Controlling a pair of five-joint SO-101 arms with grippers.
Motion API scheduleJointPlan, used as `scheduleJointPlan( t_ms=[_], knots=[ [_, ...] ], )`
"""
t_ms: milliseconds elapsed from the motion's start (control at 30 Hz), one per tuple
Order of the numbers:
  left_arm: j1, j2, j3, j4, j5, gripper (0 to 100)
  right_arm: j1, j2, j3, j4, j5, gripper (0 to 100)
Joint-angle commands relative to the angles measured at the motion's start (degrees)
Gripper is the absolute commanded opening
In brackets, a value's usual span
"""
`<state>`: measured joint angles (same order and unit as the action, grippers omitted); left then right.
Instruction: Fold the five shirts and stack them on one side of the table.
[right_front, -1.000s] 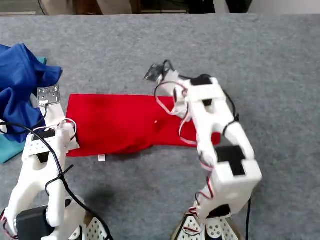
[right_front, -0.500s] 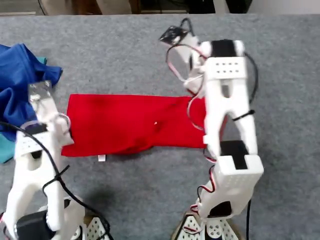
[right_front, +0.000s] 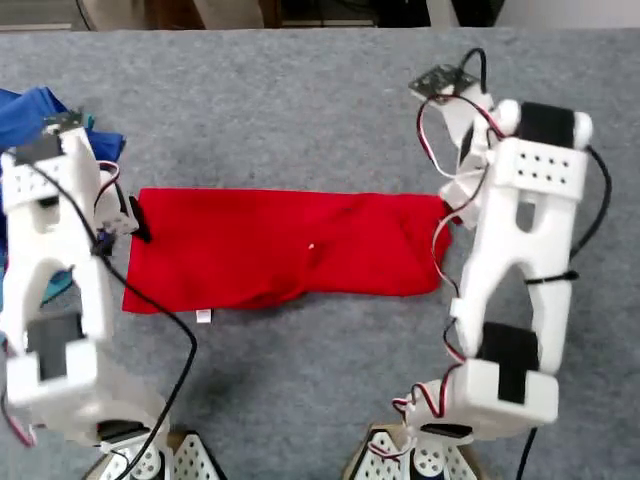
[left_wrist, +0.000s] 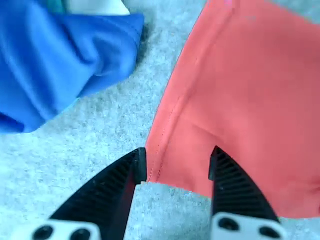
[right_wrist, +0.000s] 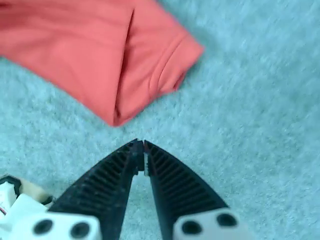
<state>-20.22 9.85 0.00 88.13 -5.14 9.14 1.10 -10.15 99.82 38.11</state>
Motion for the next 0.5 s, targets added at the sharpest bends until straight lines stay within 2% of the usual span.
scheduleJointPlan(
  t_ms=[0, 167, 400, 467],
  knots=[
    [-0.7, 6.5, -7.2, 2.8, 0.3, 21, 1.9, -5.6, 4.9, -2.2, 2.2, 0.2],
    [-1.7, 9.7, -6.3, 0.4, -3.6, 21, 2.2, -9.2, 10.1, -3.1, 5.0, 0.2],
    [-2.5, 12.4, 0.0, -11.9, -9.8, 21, 1.9, -11.1, 11.0, -3.1, 5.1, 0.2],
    [-2.4, 13.9, 1.4, -15.1, -9.4, 21, 1.8, -11.4, 11.0, -3.1, 5.1, 0.2]
  ],
)
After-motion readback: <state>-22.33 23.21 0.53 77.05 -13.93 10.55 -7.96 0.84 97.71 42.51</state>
